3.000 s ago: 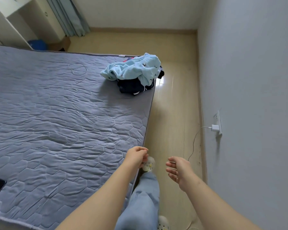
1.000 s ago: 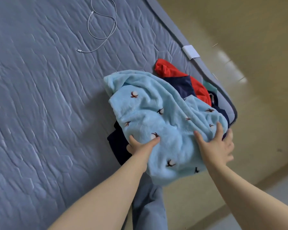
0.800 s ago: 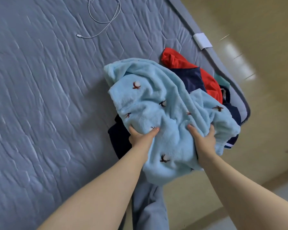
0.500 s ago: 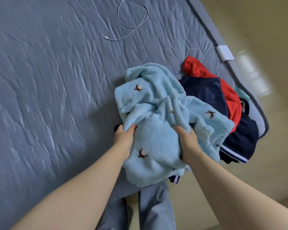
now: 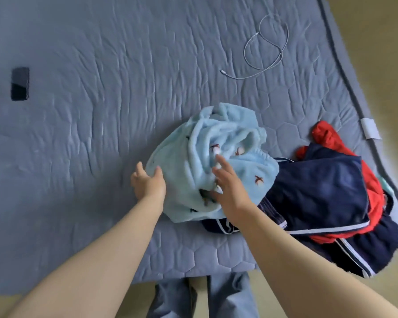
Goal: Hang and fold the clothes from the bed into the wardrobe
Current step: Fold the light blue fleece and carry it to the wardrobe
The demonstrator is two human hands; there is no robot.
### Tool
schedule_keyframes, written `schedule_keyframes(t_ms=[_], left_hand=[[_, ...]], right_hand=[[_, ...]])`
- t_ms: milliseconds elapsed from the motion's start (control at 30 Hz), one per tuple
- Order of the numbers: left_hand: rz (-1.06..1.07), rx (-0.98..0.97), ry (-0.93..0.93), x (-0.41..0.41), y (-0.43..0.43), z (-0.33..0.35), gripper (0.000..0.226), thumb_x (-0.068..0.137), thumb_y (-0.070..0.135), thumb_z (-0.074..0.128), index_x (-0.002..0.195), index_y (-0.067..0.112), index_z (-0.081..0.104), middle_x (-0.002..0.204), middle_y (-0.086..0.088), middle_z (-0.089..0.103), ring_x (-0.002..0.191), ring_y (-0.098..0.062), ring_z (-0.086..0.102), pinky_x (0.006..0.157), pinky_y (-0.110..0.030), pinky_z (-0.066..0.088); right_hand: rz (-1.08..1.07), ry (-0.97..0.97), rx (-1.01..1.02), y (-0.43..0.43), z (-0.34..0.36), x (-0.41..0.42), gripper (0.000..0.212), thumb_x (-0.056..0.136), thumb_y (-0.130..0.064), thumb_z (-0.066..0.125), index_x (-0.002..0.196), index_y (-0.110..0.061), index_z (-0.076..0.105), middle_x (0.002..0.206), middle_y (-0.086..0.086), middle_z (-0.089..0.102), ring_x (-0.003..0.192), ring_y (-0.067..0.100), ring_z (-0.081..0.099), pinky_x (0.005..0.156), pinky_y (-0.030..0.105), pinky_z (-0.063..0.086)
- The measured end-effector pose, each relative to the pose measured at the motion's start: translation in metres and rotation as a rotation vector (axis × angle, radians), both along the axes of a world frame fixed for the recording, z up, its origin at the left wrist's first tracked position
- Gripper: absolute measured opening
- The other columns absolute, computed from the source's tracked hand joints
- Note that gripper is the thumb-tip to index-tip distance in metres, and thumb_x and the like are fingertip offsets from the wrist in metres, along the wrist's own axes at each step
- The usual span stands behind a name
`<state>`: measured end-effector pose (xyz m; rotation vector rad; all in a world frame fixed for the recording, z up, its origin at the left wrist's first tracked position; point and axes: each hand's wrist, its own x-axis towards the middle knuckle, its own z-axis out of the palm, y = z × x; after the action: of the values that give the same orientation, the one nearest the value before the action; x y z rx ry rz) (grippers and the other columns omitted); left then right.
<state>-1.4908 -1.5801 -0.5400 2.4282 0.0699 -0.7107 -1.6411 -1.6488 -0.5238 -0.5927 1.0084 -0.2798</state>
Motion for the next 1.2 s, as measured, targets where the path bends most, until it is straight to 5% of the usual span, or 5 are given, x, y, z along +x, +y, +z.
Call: schedule_keyframes(t_ms=[133,367,567,767,1200], left_hand=[[-0.097,0.001,0.002,-0.01,0.018,-0.014,0.053,0.089,0.022,0.055,0.139,0.009,0.039,0.141,-0.014,0.04,0.129,-0.03,0.039,0.106,-0.04,0.033],[-0.686,0.092,-0.234,-0.026,0.021,-0.031,0.044,0.085,0.017,0.055,0.128,0.018,0.047,0.137,-0.001,0.04,0.123,-0.023,0.041,0.094,-0.037,0.038],[-1.121,0.024,-0.356,-0.028,-0.012,-0.058,0.046,0.087,0.017,0.053,0.132,0.018,0.046,0.148,-0.005,0.028,0.135,-0.02,0.028,0.099,-0.037,0.028],[-1.223,0.315,0.005,-0.022,-0.041,-0.101,0.064,0.092,0.036,0.041,0.146,0.036,0.008,0.156,0.004,-0.004,0.143,-0.02,0.007,0.111,-0.043,0.016],[-0.704,-0.026,0.324,-0.029,0.003,-0.064,0.042,0.093,0.037,0.045,0.135,0.039,0.036,0.117,0.015,0.052,0.101,-0.009,0.049,0.083,-0.026,0.038]], right_hand=[[0.34,0.172,0.004,0.033,-0.014,0.028,0.019,0.093,-0.019,0.051,0.096,-0.035,0.06,0.103,-0.008,0.061,0.086,0.008,0.054,0.073,0.024,0.042],[-0.019,0.874,-0.236,0.027,-0.056,0.001,0.023,0.086,-0.009,0.041,0.102,-0.016,0.057,0.08,-0.003,0.055,0.068,0.016,0.05,0.056,0.027,0.037],[0.015,1.211,-0.416,-0.032,-0.085,-0.023,0.044,0.085,-0.026,0.052,0.128,-0.018,0.044,0.138,0.011,0.039,0.122,0.033,0.04,0.097,0.042,0.034],[0.422,1.125,-0.583,-0.081,-0.113,-0.023,0.064,0.08,-0.043,0.052,0.139,-0.036,0.027,0.147,-0.003,0.033,0.133,0.027,0.029,0.102,0.041,0.022],[0.627,0.888,-0.845,0.019,-0.08,-0.03,0.03,0.083,-0.02,0.051,0.111,-0.03,0.052,0.096,0.003,0.058,0.096,0.03,0.052,0.08,0.034,0.022]])
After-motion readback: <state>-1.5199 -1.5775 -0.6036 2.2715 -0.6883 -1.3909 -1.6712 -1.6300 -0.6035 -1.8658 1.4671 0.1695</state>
